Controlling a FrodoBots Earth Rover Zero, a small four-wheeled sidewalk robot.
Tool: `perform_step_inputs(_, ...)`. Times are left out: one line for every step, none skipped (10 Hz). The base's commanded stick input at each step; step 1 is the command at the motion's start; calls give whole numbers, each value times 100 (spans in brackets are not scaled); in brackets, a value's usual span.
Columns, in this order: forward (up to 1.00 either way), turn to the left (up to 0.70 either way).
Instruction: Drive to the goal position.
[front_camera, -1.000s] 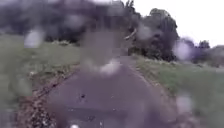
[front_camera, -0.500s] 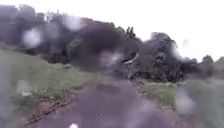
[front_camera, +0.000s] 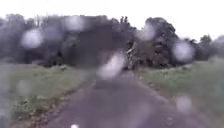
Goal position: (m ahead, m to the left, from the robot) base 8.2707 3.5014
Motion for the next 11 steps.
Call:
perform_step_inputs(85,-34)
perform_step_inputs(85,-34)
perform_step_inputs(85,-29)
perform_step_inputs(85,-21)
perform_step_inputs(85,0)
perform_step_inputs(85,0)
perform_step_inputs(85,0)
perform_step_inputs(85,0)
perform_step_inputs(85,0)
perform_step_inputs(85,0)
perform_step_inputs(85,0)
